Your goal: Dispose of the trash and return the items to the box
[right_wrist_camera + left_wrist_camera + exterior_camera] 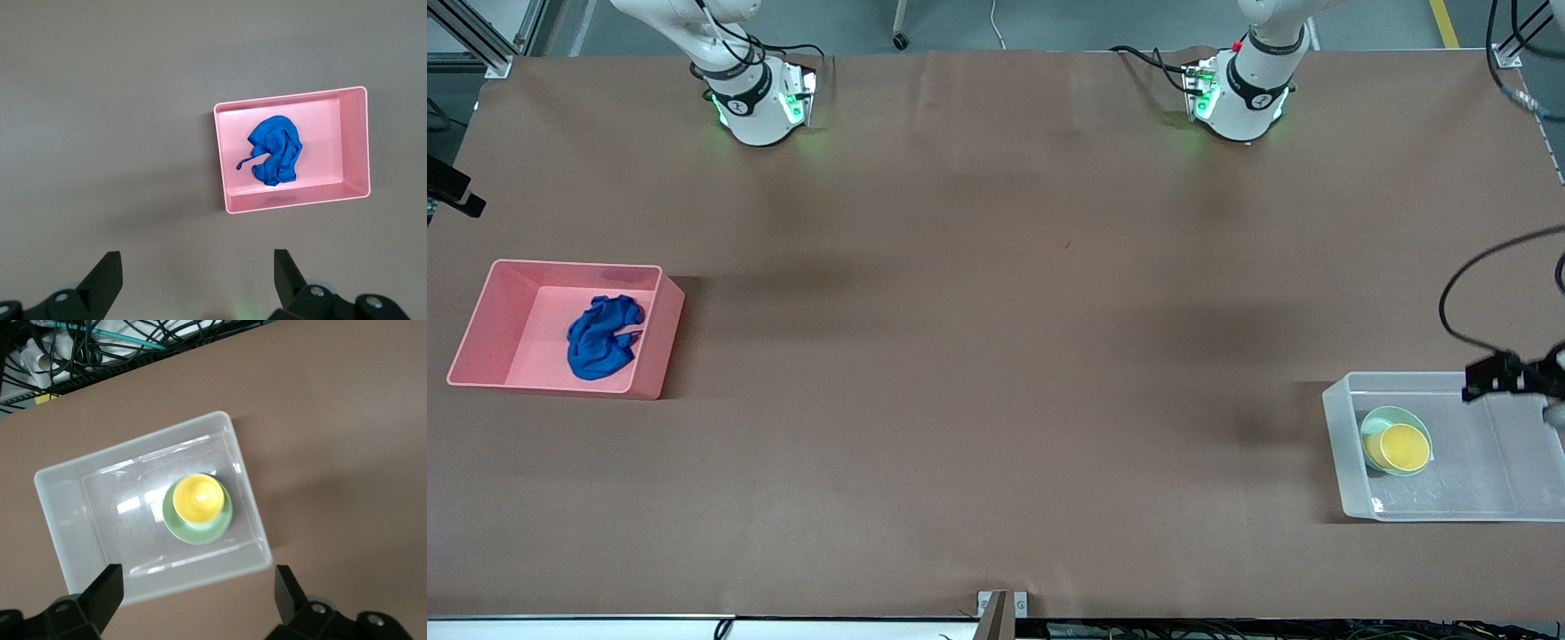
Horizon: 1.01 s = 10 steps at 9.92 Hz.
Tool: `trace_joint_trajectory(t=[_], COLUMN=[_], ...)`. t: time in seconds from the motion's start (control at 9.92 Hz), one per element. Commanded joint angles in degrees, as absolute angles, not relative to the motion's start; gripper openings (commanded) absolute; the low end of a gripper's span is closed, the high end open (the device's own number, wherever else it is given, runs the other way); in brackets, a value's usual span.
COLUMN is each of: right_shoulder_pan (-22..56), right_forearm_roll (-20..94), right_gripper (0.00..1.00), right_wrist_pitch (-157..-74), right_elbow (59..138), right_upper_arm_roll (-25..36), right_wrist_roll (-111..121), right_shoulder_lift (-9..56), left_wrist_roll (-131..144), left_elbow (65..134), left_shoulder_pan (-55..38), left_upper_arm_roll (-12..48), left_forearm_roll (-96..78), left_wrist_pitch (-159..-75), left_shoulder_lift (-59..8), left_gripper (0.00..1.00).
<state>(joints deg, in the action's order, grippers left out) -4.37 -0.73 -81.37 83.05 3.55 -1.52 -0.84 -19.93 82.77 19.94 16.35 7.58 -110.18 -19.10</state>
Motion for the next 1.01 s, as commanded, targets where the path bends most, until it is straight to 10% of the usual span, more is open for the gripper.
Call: trace_joint_trajectory(t=[0.0,0.4,0.91], right_shoulder_pan=[-4.7,-4.7,-4.7], right_forearm_roll=[-0.7,-0.7,-0.7], right_gripper=[1.0,1.0,1.0], right_wrist_pitch=[-80.9,-80.9,-80.9], right_elbow=[82.7,82.7,82.7], right_upper_arm_roll=[3.3,3.3,3.3], right_wrist_roll=[-1.1,-1.1,-1.1], right_shoulder_lift=[-1.0,-1.0,-1.0], left_wrist_roll=[-14.3,-14.4,-12.0], left_elbow=[98.7,97.8,88.2], left_shoulder_pan=[17.3,3.0,-1.6], left_upper_arm_roll=[15.3,0.5,-2.9], left_forearm_roll=[7.6,-1.4,-0.5], left_wrist_pitch=[-111.4,-103.3,-86.6], left_shoulder_lift=[-5.3,2.6,2.6], left_gripper=[1.0,1.0,1.0])
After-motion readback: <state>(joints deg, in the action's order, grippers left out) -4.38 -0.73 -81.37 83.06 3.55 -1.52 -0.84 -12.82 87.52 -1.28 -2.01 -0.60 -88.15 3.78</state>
